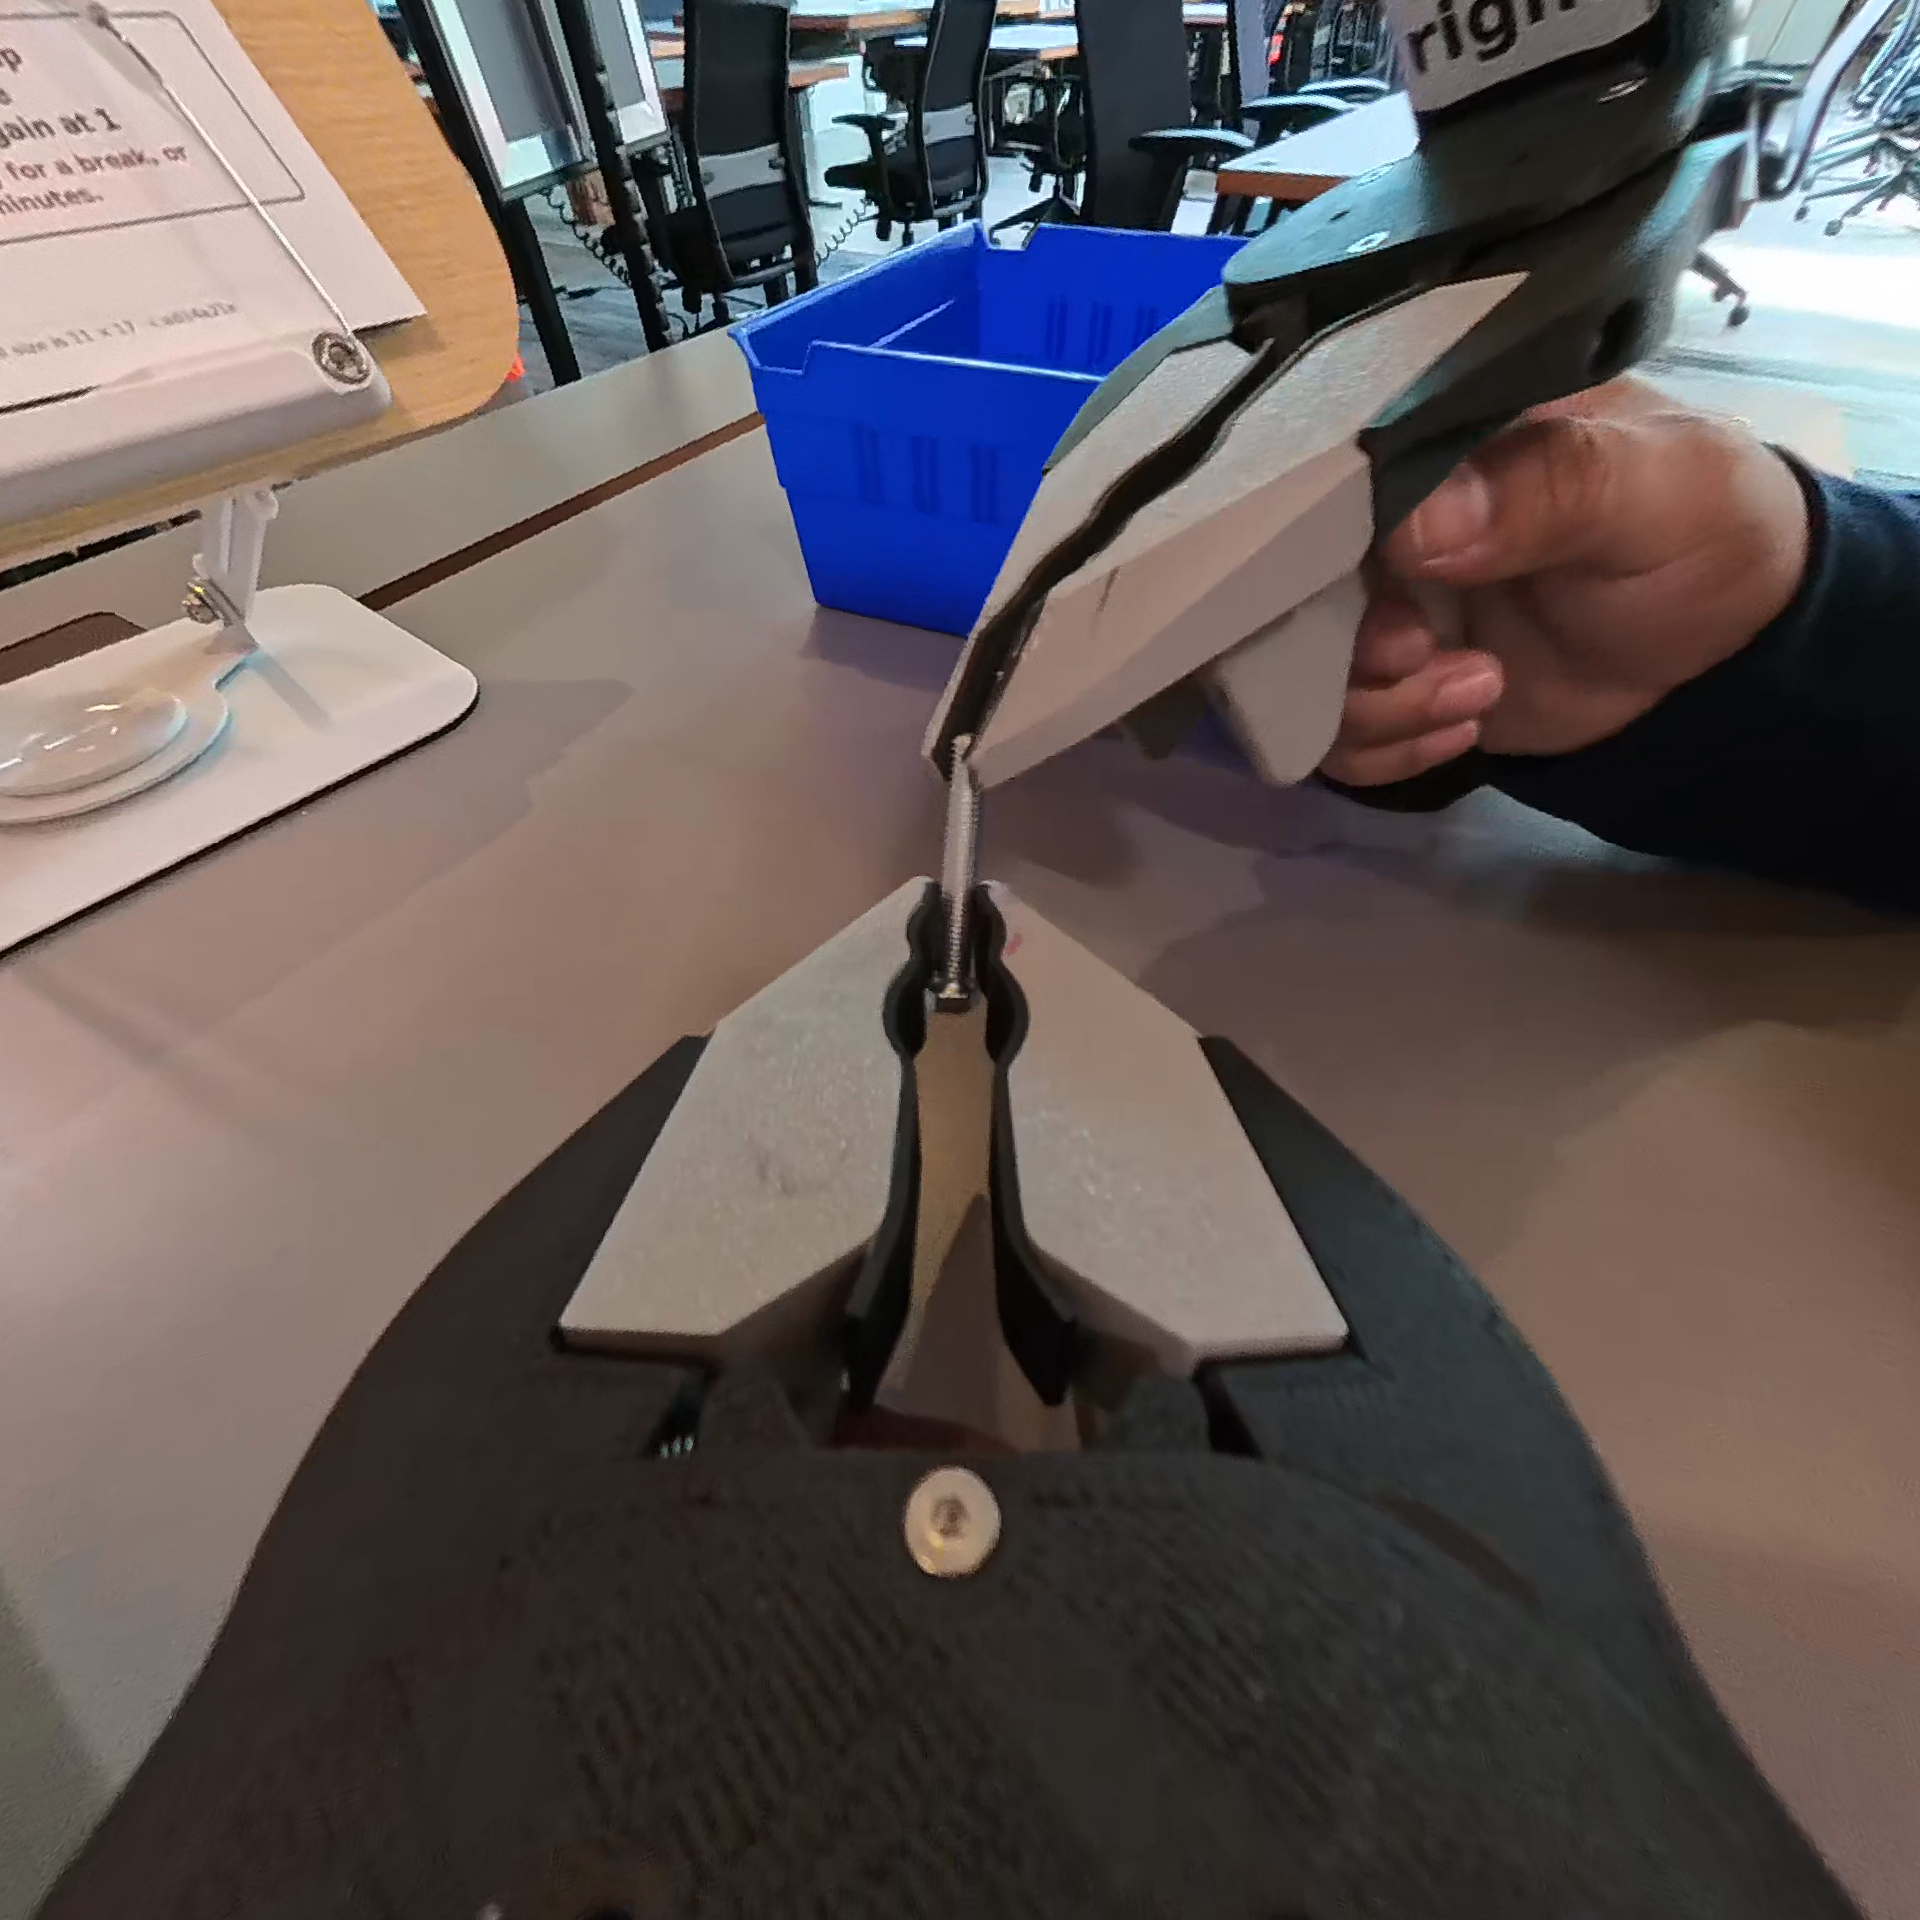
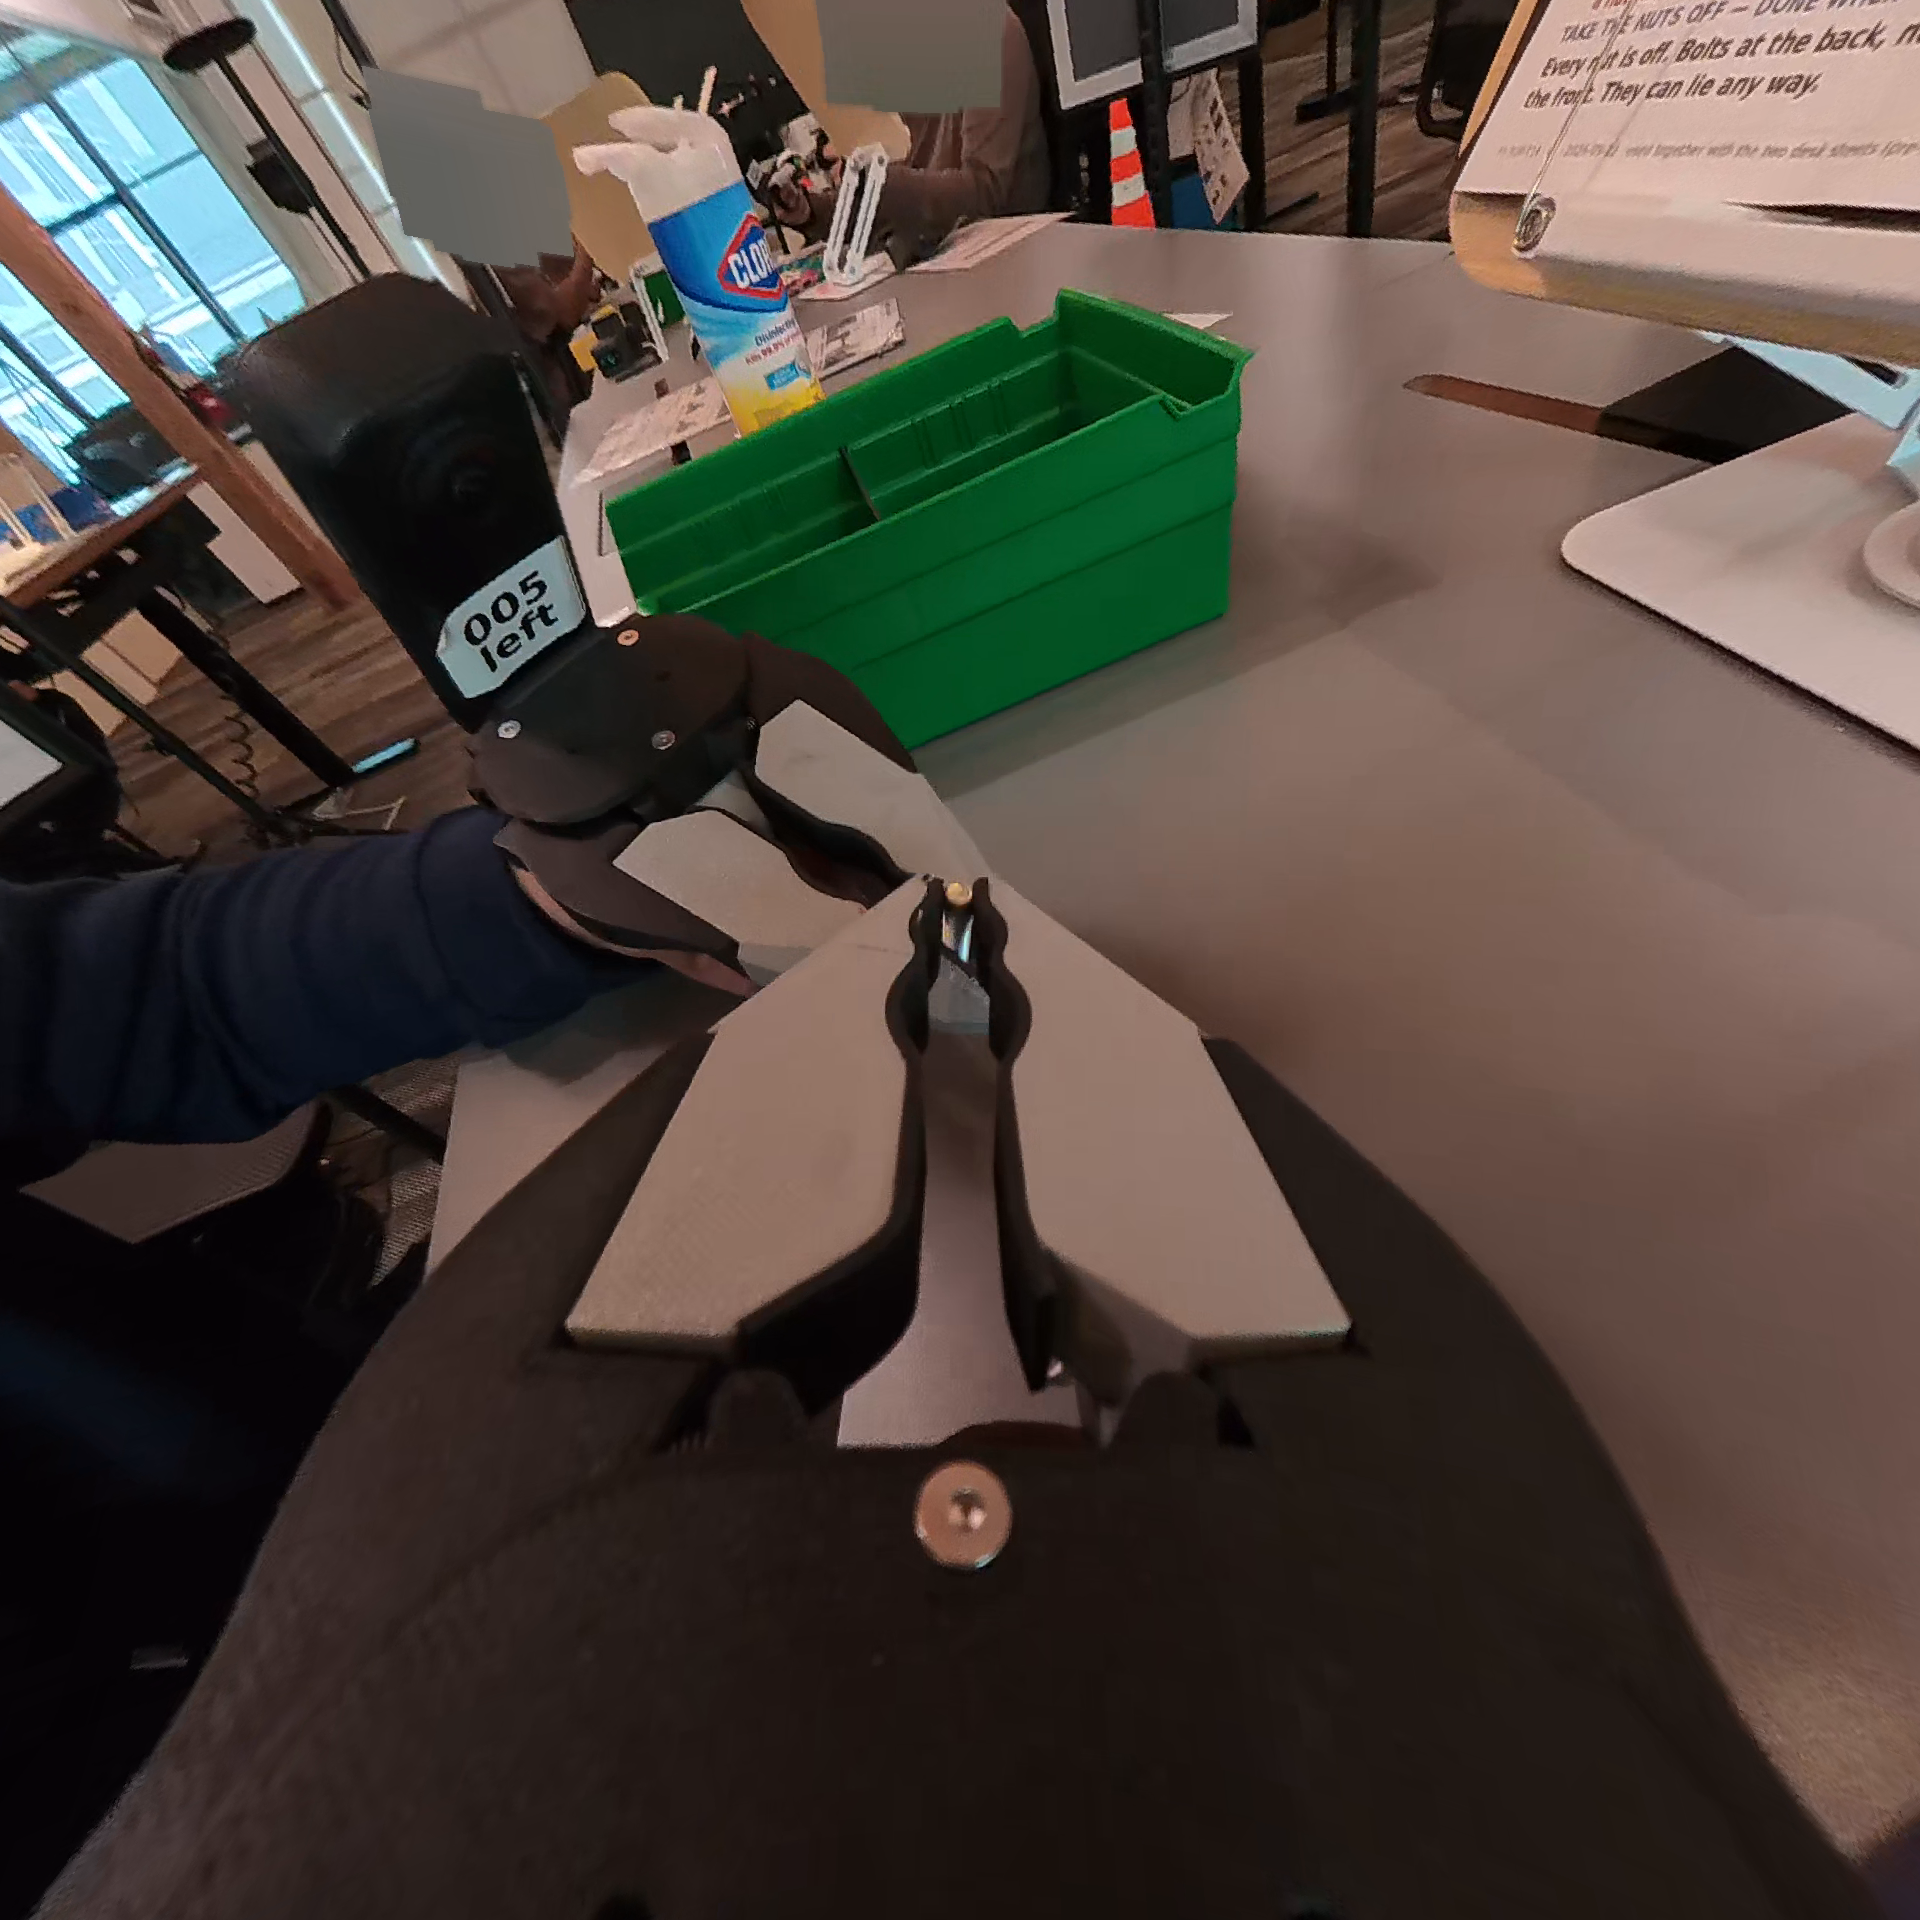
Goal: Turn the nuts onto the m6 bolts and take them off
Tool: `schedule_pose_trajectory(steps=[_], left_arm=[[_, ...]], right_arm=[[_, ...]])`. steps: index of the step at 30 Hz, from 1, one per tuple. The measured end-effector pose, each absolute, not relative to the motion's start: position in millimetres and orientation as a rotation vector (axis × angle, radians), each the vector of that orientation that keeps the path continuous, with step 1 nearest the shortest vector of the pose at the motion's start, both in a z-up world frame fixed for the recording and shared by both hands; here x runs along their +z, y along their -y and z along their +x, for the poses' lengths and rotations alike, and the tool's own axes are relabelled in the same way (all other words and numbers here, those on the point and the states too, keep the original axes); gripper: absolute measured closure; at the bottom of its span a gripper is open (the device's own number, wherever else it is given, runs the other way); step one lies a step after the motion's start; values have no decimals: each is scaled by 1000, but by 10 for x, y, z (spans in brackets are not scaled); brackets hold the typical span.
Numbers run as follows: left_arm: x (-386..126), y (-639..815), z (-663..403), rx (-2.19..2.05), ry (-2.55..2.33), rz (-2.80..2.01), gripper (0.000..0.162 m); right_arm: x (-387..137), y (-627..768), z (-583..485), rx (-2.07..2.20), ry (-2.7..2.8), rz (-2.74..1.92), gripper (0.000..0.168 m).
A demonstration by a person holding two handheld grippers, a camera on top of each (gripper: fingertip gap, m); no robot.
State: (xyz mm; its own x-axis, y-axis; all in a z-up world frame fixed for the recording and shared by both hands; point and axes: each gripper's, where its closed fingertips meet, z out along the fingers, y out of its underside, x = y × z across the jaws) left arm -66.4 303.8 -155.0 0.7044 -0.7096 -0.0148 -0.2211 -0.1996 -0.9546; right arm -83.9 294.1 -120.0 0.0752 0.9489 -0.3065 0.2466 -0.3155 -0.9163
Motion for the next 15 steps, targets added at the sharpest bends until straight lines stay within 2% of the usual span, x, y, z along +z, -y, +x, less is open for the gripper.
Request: schedule_pose_trajectory(steps=[3, 7, 15], left_arm=[[-1579, -3030, -651, -506, -762, -1765, 160], [-1610, -3029, -641, -506, -770, -1780, 152], [-1558, -3016, -643, -524, -768, -1752, 160]], right_arm=[[-1219, -2936, -841, 1274, 1216, -1665, 166], [-1281, -2927, -851, 1167, 1273, -1659, 166], [-1219, -2957, -806, 1142, 1263, -1641, 166]])
